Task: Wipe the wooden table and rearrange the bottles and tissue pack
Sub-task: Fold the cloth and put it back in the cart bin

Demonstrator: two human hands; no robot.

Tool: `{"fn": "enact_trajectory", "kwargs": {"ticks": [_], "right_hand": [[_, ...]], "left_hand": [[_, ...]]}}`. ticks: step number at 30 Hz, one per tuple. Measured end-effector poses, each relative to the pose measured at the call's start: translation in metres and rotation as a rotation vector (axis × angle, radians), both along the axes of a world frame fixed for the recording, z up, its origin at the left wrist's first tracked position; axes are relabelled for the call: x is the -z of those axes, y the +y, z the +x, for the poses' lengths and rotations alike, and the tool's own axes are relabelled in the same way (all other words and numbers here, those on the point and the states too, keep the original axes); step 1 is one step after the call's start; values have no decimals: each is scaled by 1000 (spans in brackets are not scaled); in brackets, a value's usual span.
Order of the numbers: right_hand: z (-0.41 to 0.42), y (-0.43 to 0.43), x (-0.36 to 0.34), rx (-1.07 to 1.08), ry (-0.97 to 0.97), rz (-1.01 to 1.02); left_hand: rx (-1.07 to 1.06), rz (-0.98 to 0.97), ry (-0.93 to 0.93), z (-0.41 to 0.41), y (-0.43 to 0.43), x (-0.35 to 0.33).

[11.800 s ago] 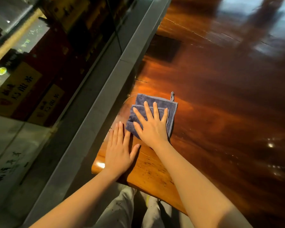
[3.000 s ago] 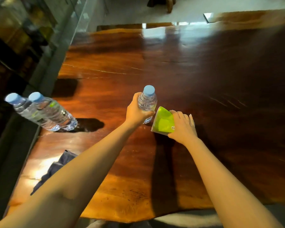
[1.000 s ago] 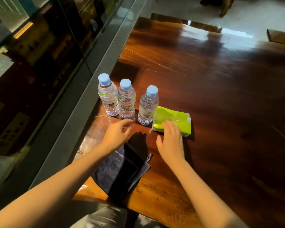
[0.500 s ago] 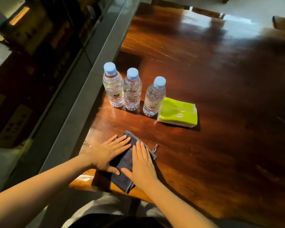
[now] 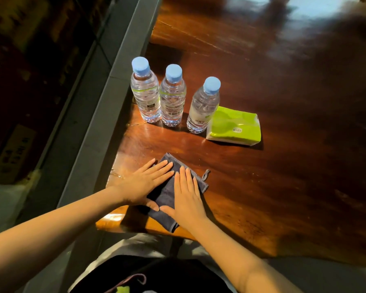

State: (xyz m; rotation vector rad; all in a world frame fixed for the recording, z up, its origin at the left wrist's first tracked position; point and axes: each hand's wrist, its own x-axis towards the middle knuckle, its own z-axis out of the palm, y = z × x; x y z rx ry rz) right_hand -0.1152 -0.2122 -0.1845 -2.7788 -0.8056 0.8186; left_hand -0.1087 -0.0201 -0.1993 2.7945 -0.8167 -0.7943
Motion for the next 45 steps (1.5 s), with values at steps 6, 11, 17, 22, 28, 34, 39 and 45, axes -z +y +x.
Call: {"fn": "enact_trajectory", "kwargs": {"ticks": [6, 11, 17, 22, 28, 34, 39, 45], "right_hand": [[6, 2, -1, 41, 9, 73], [14, 2, 1, 67, -19, 134], [29, 5, 0, 78, -26, 140], [45, 9, -12, 114, -29, 164], [43, 15, -18, 17, -9, 135], [44, 21, -19, -185, 16, 149], [33, 20, -24, -298, 17, 217], [24, 25, -46, -563, 110, 173]], "left_hand": [[-54, -40, -33, 1, -4, -5], [-85, -103, -254, 2, -18, -21], [-246, -90, -158, 13, -31, -21], [-295, 35, -127, 25, -35, -41], [-458, 84, -108, 4, -39, -50], [-708, 101, -89, -25, -43, -51], [-914, 128, -68, -54, -65, -52], [-1169, 78, -60, -91, -80, -63]]}}
